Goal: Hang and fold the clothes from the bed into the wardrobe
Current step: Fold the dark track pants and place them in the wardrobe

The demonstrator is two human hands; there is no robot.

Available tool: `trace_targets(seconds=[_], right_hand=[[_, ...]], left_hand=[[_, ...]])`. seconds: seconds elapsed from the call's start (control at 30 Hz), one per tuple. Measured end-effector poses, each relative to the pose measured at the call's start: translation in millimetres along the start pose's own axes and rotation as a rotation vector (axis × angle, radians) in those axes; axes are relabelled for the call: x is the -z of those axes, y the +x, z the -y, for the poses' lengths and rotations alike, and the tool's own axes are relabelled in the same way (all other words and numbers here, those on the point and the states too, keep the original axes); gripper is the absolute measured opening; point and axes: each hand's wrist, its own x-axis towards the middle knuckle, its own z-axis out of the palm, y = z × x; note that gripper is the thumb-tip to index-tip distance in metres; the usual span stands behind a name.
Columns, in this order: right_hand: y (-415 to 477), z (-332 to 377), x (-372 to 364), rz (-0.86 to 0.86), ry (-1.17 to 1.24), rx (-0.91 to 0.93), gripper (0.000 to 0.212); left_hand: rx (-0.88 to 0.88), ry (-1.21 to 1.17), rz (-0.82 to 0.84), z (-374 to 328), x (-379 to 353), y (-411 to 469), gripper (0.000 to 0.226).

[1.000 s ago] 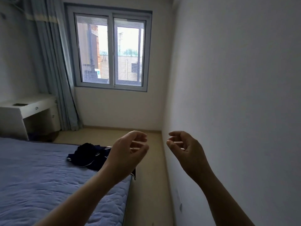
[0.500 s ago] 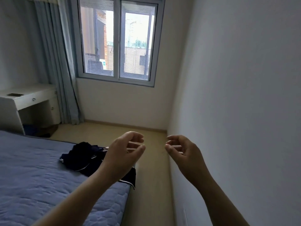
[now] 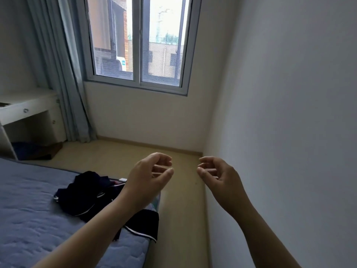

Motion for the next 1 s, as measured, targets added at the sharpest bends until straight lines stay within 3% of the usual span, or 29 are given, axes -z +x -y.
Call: trace_targets(seconds=[0.4,0.7,1.0], right_hand=[[193,-96,-40,0.155,0.086,0.005,0.019],[321,-146,-122,0.246,0.076,0.025,0.019],[427,-183,-206,0.389,0.098,-0.021,0.018]], left_hand=[[0.139,0.005,-0.1,85,-32,156,0.014],[0.183,-0.012,-0.16,186,-22,265,0.015],[0.35,0.004,-0.209,273,-1,343,0.016]])
